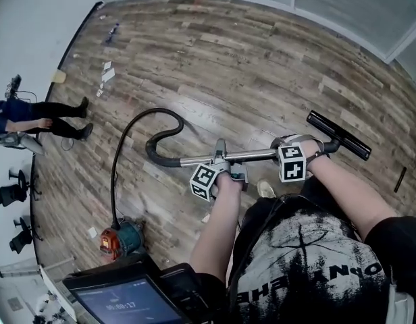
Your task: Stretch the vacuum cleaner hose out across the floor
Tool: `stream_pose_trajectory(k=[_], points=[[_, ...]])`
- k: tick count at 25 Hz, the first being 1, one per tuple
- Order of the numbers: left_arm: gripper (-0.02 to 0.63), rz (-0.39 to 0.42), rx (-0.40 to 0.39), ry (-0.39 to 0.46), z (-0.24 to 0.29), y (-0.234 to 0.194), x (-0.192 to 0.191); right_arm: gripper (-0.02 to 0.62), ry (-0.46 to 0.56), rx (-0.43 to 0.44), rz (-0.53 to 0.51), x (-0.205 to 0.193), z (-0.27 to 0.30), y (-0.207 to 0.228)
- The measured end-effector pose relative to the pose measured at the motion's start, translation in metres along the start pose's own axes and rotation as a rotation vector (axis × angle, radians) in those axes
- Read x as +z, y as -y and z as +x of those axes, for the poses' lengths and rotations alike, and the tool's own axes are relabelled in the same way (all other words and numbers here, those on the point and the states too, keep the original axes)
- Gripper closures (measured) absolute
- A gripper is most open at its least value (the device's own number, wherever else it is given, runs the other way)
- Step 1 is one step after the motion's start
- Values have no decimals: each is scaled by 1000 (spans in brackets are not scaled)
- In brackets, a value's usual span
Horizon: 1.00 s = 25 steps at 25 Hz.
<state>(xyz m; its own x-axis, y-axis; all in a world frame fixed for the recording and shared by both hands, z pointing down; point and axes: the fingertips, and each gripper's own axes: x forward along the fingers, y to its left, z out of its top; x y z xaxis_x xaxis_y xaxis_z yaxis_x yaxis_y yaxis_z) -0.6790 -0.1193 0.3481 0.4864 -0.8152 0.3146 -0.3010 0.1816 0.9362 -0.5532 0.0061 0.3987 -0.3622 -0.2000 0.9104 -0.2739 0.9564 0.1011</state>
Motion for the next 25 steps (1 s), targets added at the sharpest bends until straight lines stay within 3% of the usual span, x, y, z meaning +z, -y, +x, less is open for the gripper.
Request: stream_pose_trajectory(k=[5,12,17,25], points=[[535,-3,29,34,13,11,-43,456,10,57,-15,-47,-16,1],[543,3,45,237,40,38,-108,456,77,157,-82,-127,-44,24],[546,-3,83,361,33,61,-120,456,112,241,-131,-141,-67,33],[548,-50,107,469,12,64,-151,456,114,307,-242,-166,-86,27]])
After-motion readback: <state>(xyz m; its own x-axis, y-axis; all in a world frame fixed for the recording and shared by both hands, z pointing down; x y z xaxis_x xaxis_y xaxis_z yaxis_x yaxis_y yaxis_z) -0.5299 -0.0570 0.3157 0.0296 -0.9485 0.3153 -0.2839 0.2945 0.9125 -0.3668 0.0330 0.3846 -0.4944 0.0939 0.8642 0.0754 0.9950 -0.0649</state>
